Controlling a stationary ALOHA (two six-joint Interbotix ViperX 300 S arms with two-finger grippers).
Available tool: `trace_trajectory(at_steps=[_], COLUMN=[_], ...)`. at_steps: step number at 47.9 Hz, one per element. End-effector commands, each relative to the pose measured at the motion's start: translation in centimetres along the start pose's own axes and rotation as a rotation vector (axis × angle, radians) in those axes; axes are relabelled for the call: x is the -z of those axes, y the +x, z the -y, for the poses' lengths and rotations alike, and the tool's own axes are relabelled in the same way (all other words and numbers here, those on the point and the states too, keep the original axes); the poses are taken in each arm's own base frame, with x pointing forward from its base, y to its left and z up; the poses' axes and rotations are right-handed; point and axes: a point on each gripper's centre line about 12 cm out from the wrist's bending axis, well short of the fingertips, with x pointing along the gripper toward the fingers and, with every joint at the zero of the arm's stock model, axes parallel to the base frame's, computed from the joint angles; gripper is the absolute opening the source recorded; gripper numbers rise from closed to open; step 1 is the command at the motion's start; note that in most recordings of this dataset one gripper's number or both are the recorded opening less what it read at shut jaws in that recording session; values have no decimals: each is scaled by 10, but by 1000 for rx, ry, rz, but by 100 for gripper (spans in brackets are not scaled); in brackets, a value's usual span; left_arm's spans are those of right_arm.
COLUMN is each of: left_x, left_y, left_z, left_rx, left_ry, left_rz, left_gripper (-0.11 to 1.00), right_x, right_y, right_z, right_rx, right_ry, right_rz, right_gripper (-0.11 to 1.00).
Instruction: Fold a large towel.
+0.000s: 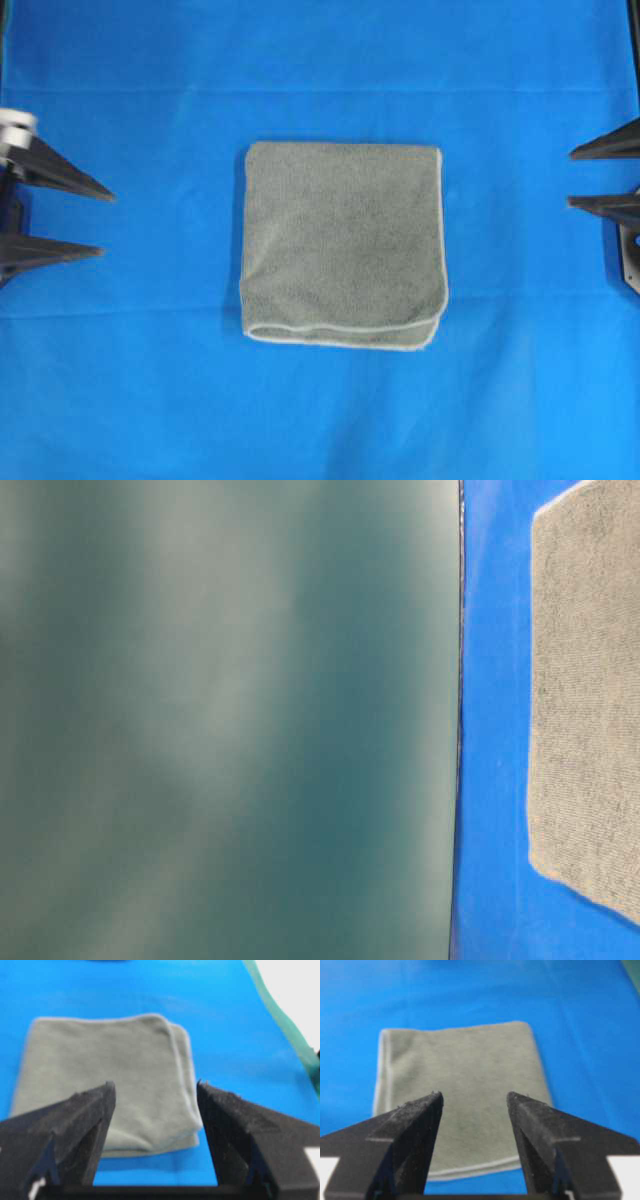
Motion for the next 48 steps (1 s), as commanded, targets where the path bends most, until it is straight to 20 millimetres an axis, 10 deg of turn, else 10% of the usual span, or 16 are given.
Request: trace_trajectory(at_steps=[1,24,48], left_x=[-3,55,65], left_y=[-15,-39,-32], left_z=[-4,-26,-28], left_rx=[-22,-164,-173], left_ry=[-1,-33,-39], left_rz=[36,10,-12], left_gripper=[63,63,63], right_x=[6,57,81], right_y=[-8,0,19], right_z=[6,29,30], right_rx=[1,108,156], right_ry=[4,77,143], right_rz=[30,23,-82], right_gripper=[59,58,58])
